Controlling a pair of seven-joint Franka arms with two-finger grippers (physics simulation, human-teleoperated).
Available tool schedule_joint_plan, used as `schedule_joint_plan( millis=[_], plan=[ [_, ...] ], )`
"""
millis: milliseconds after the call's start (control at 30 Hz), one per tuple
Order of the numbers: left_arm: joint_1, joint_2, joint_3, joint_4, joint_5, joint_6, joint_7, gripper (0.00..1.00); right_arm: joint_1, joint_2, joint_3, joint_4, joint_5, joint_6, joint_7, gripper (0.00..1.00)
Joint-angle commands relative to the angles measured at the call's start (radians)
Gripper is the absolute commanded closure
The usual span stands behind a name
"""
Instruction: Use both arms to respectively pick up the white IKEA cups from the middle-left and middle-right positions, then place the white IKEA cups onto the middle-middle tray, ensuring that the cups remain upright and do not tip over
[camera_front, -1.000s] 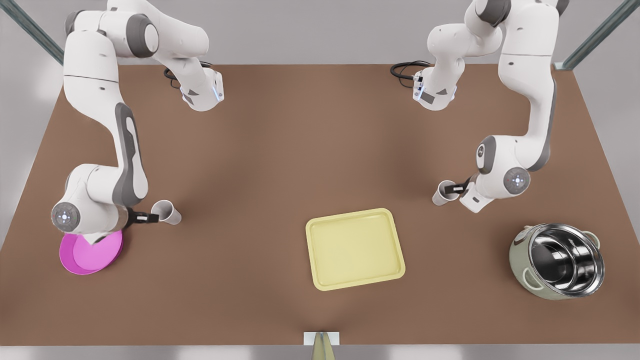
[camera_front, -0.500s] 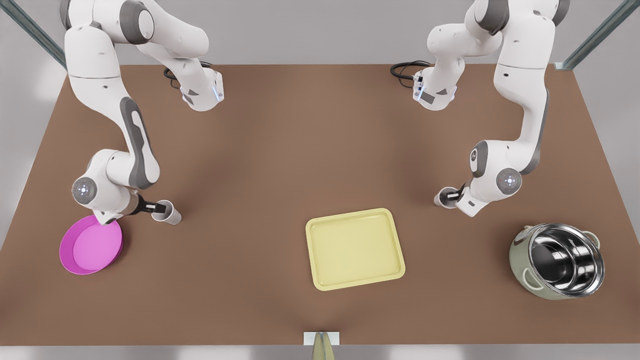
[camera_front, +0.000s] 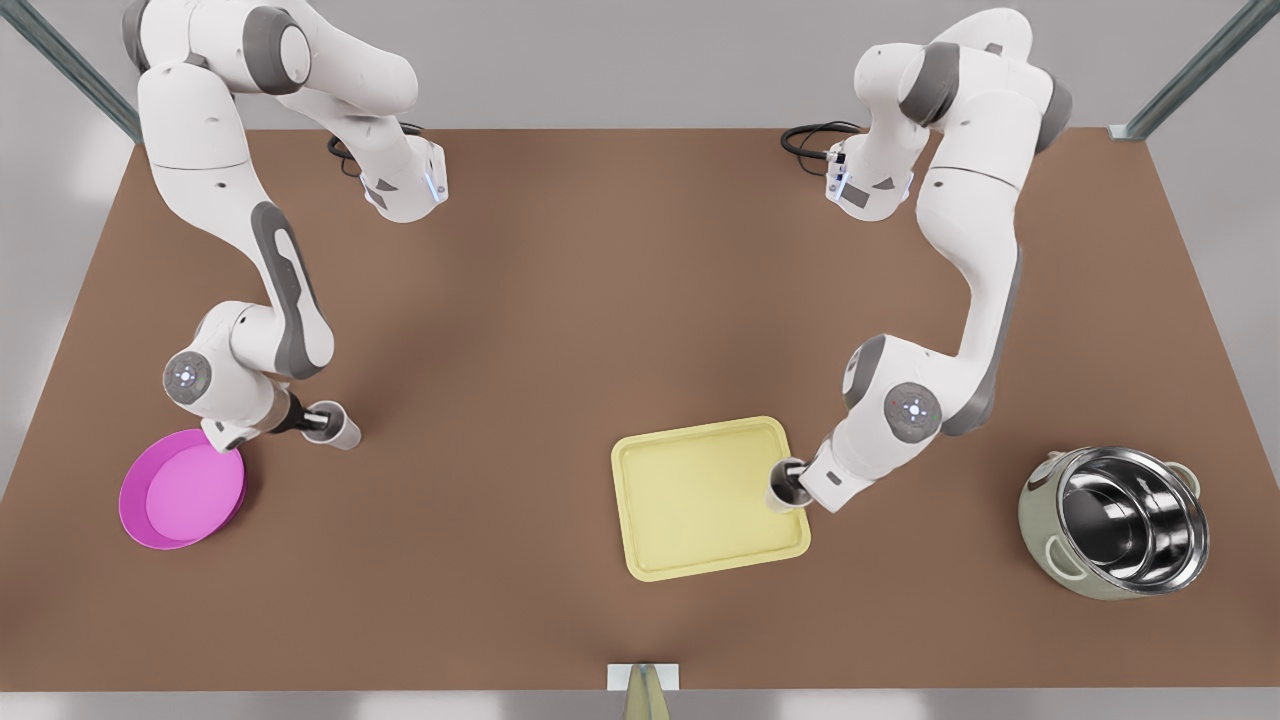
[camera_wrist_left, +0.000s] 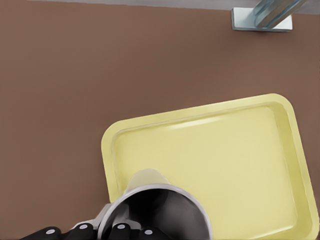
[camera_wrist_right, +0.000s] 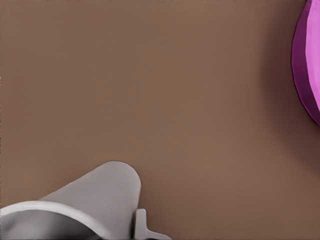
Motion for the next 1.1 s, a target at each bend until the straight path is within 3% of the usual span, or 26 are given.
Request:
schedule_joint_plan(
  millis=[0,133,233,333,467,567,600,800,967,1033,1067],
  plan=[
    [-0.016,0.034,-0.005,0.013,-0.001,-0.008,-0.393,0.79,0.017,0.001,0.002,0.022,0.013,0.011,0.014,0.79],
    [-0.032,0.066,-0.006,0.008,0.0,-0.007,-0.422,0.79,0.084,0.075,0.081,0.22,0.076,-0.011,0.023,0.79],
    [-0.034,0.083,-0.006,0.007,0.0,-0.005,-0.423,0.79,0.231,0.242,0.081,0.519,0.096,-0.049,0.043,0.79],
    [-0.034,0.094,-0.006,0.007,0.0,-0.004,-0.423,0.79,0.392,0.335,0.081,0.662,0.097,-0.049,0.325,0.79],
    [-0.034,0.103,-0.006,0.007,0.0,0.005,-0.423,0.65,0.535,0.45,0.082,0.851,0.097,-0.071,0.56,0.79],
    [-0.032,0.103,-0.006,0.007,0.0,0.005,-0.423,0.08,0.581,0.541,0.098,0.998,0.097,-0.115,0.563,0.79],
    [-0.032,0.1,-0.008,0.007,-0.001,0.004,-0.423,0.0,0.581,0.576,0.121,1.033,0.096,-0.117,0.566,0.79],
    [-0.002,0.02,-0.036,0.001,-0.001,-0.116,-0.492,0.0,0.626,0.616,0.153,1.044,0.102,-0.115,0.575,0.79],
    [0.187,-0.264,-0.032,0.059,0.022,-0.748,-0.286,0.0,0.63,0.638,0.153,1.042,0.097,-0.094,0.564,0.79],
    [0.291,-0.308,-0.034,0.09,0.02,-0.876,-0.019,0.0,0.63,0.638,0.153,1.042,0.088,-0.092,0.563,0.0],
    [0.313,-0.313,-0.039,0.097,0.026,-0.916,0.067,0.0,0.63,0.638,0.153,1.041,0.088,-0.092,0.563,0.0]
  ],
)
